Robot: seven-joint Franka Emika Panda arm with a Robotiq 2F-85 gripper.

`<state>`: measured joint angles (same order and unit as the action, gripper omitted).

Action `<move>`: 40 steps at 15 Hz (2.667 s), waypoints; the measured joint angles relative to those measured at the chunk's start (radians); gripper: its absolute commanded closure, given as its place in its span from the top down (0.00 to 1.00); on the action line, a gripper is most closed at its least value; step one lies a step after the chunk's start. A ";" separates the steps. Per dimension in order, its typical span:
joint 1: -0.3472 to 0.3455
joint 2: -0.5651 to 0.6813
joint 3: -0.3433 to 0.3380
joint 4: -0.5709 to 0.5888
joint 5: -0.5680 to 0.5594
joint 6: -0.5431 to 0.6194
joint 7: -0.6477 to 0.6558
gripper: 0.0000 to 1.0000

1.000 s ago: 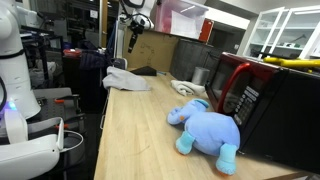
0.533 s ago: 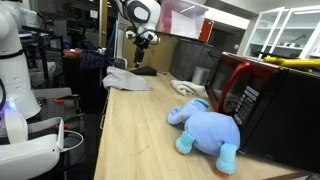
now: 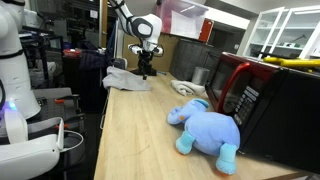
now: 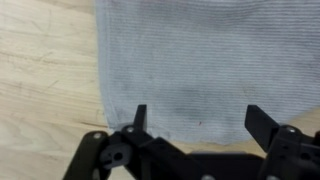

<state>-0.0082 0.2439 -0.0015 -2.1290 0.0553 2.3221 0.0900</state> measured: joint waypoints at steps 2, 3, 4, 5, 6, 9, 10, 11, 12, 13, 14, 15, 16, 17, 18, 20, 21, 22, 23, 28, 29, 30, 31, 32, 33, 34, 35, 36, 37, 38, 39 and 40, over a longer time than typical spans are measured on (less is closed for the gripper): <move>0.000 0.036 -0.001 0.015 -0.021 0.039 -0.007 1.00; 0.000 0.054 -0.002 0.025 -0.036 0.055 -0.008 1.00; 0.000 0.073 -0.004 0.036 -0.053 0.068 -0.008 1.00; 0.000 0.090 -0.006 0.048 -0.068 0.075 -0.008 1.00; 0.000 0.106 -0.011 0.060 -0.084 0.078 -0.008 1.00; 0.000 0.149 -0.032 0.089 -0.130 0.080 -0.008 0.73; 0.000 0.159 -0.041 0.095 -0.140 0.081 -0.008 0.68; 0.000 0.165 -0.047 0.100 -0.150 0.081 -0.008 0.59; 0.000 0.167 -0.053 0.101 -0.156 0.080 -0.008 0.52; 0.000 0.168 -0.058 0.101 -0.162 0.080 -0.008 0.43; -0.001 0.169 -0.063 0.101 -0.164 0.080 -0.008 0.36; -0.003 0.169 -0.067 0.100 -0.164 0.080 -0.008 0.30; -0.005 0.170 -0.071 0.100 -0.165 0.080 -0.008 0.21; -0.007 0.170 -0.073 0.099 -0.165 0.080 -0.008 0.14; -0.010 0.170 -0.074 0.098 -0.165 0.080 -0.008 0.06; -0.015 0.169 -0.078 0.100 -0.165 0.080 -0.008 0.00; -0.017 0.168 -0.082 0.102 -0.165 0.080 -0.007 0.00; -0.018 0.166 -0.087 0.104 -0.165 0.080 -0.007 0.00; -0.019 0.163 -0.094 0.109 -0.165 0.080 -0.006 0.01; -0.028 0.131 -0.142 0.170 -0.203 0.079 -0.006 0.00; -0.030 0.123 -0.150 0.183 -0.212 0.079 -0.005 0.00; -0.032 0.116 -0.157 0.195 -0.226 0.079 -0.004 0.00; -0.033 0.112 -0.163 0.208 -0.243 0.079 -0.001 0.00; -0.034 0.109 -0.169 0.220 -0.259 0.079 0.003 0.00; -0.035 0.109 -0.175 0.233 -0.282 0.080 0.014 0.00; -0.035 0.110 -0.182 0.244 -0.304 0.081 0.022 0.00; -0.035 0.111 -0.188 0.255 -0.327 0.083 0.034 0.00; -0.035 0.113 -0.196 0.265 -0.351 0.090 0.042 0.00; -0.036 0.118 -0.204 0.274 -0.375 0.098 0.056 0.00; -0.036 0.124 -0.213 0.284 -0.397 0.107 0.067 0.00; -0.036 0.132 -0.222 0.293 -0.421 0.117 0.079 0.00; -0.036 0.142 -0.233 0.303 -0.444 0.128 0.095 0.00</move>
<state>-0.0446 0.3859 -0.2341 -1.8257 -0.3887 2.4503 0.1845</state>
